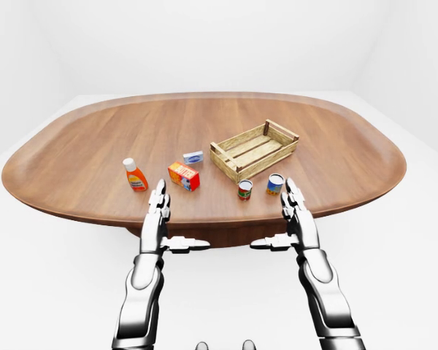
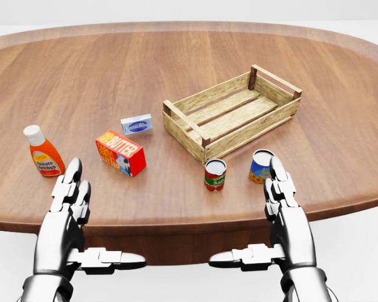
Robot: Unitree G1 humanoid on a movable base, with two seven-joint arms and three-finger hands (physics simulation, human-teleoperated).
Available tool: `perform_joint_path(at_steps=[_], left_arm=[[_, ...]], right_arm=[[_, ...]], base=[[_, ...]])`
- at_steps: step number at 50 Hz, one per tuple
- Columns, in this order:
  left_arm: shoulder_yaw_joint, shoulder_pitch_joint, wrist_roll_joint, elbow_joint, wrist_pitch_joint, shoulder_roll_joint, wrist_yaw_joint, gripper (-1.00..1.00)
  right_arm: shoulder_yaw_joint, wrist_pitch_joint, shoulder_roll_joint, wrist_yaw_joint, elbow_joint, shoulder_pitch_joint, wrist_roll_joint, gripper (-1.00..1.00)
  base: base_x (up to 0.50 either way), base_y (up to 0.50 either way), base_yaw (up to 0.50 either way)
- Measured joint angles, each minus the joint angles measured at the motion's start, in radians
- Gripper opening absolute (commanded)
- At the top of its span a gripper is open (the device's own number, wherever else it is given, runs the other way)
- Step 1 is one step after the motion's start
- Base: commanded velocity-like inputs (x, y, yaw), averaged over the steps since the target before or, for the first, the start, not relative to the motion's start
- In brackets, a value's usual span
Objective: Pick up the tomato sauce, and put it in the wooden tray.
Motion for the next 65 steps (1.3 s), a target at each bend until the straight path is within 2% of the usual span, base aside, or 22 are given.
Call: perform_joint_path(at_steps=[8, 25, 41, 65], left_arm=[[-0.003, 0.009, 0.005, -0.04, 0.0, 0.0, -0.002, 1.0], [-0.013, 0.073, 0.015, -0.436, 0.0, 0.0, -0.023, 1.0], [-0.003, 0.089, 0.015, -0.636, 0.0, 0.0, -0.039, 1.0], [0.01, 0.088, 0.022, -0.705, 0.0, -0.001, -0.051, 1.0]], right_arm=[[0.005, 0.034, 0.001, 0.0, -0.048, 0.01, -0.005, 1.0], [0.036, 0.034, 0.003, 0.005, -0.436, 0.072, -0.008, 1.0], [0.056, 0.034, 0.0, 0.009, -0.658, 0.096, -0.006, 1.0], [0.059, 0.034, -0.004, 0.032, -0.734, 0.121, 0.007, 1.0]], base=[[0.0, 0.0, 0.0], [0.0, 0.0, 0.0], [0.01, 0.0, 0.0], [0.5, 0.0, 0.0]])
